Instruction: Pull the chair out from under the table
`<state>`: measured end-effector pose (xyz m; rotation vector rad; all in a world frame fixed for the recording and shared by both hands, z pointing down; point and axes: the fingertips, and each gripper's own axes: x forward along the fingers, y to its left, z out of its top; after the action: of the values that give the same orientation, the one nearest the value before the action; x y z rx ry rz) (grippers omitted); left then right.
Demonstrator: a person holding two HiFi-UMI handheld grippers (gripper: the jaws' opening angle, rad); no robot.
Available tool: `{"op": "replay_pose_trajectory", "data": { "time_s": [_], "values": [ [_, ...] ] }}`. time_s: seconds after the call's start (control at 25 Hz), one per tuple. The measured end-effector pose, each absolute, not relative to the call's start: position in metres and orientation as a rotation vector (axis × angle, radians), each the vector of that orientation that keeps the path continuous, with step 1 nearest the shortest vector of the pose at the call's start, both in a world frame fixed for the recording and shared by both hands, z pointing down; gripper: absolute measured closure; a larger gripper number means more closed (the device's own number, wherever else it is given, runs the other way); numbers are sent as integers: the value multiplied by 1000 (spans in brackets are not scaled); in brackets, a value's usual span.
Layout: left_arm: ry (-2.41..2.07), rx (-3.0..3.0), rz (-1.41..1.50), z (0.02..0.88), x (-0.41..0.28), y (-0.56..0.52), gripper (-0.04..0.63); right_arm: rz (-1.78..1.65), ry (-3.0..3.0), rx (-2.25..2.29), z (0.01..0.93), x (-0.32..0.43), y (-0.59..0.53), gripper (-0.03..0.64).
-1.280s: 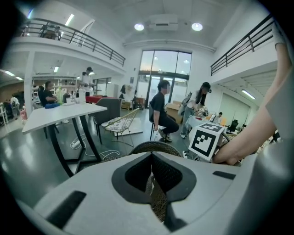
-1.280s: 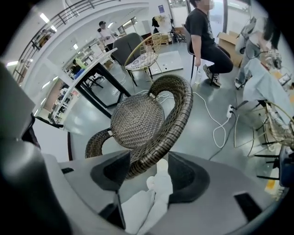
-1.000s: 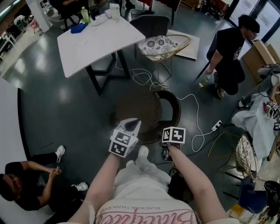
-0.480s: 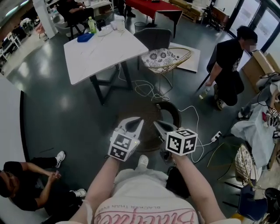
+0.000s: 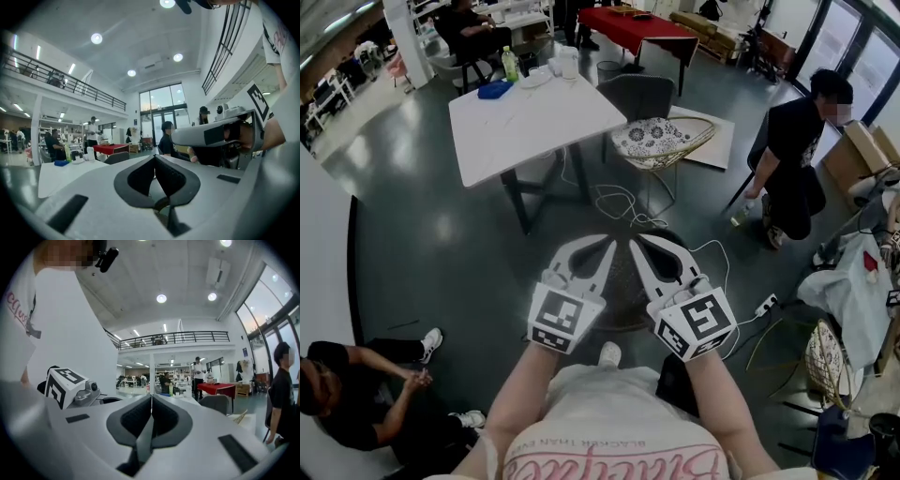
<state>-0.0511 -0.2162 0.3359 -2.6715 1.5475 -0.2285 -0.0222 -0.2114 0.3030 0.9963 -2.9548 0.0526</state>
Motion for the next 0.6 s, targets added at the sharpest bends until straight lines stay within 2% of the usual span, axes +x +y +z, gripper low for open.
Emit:
{"op": "replay_pose_trajectory", "data": {
  "time_s": [0.28,0.6],
  "values": [
    [1541,-2629,-122,309,-54,-206,591,187,-2980,1018,305,-27,-201,611],
    [1496,-2619,-166,313,-48,-192,591,-25,-2891,1075,310,-31,-186,612]
  ]
}}
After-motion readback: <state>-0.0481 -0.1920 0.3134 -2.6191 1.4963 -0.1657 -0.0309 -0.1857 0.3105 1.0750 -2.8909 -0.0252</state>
